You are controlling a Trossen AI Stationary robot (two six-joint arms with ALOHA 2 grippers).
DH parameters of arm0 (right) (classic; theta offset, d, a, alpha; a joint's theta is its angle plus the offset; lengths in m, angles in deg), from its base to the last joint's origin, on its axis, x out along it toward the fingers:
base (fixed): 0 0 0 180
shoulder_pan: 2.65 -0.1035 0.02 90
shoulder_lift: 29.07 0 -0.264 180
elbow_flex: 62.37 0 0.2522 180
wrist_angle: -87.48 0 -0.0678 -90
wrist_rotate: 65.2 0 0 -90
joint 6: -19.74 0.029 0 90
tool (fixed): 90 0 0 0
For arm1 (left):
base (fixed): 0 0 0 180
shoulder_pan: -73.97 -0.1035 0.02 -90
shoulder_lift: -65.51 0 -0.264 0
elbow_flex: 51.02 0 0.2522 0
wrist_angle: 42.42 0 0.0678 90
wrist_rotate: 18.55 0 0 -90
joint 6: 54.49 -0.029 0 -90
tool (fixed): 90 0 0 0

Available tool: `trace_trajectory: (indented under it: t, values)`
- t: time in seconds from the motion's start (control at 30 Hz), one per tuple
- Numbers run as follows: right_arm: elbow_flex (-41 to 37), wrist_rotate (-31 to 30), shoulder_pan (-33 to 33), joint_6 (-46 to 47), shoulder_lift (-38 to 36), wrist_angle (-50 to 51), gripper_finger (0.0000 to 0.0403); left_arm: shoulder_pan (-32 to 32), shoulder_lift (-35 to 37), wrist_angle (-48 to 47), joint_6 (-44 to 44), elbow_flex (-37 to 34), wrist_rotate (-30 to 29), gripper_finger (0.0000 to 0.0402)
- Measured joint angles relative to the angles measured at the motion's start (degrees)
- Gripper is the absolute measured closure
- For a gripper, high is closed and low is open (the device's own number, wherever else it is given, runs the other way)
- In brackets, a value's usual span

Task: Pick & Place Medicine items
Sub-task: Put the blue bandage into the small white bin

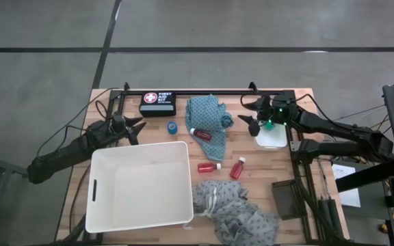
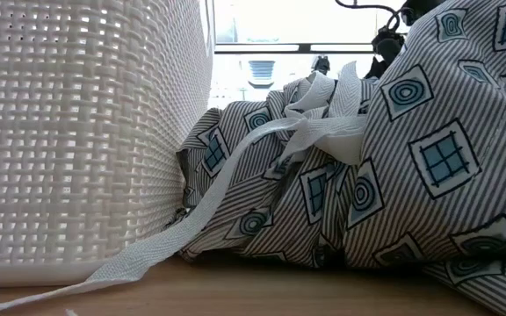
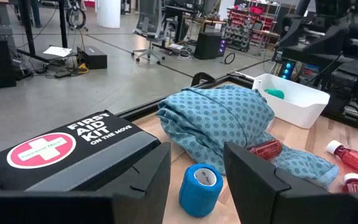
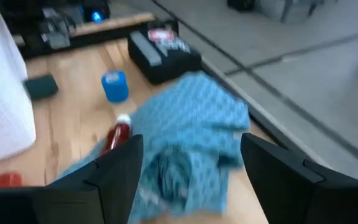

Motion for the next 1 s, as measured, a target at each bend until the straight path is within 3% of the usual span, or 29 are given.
trace_trajectory:
  t: [0.17,0.53,1.0]
  values:
    - [1.06,2.56,0.95,-4.45,3.33,-4.93,0.0133,0.02,0.00,0.00,0.02,-0.01,-0.02,0.0248]
    - [5.11,10.51,5.11,-9.36,11.00,-4.74,0.0144,0.01,-0.02,0.00,0.01,0.00,0.00,0.0248]
    - [7.97,10.39,6.12,-9.97,12.79,-4.68,0.0142,0.01,-0.02,0.00,0.01,-0.01,-0.01,0.0248]
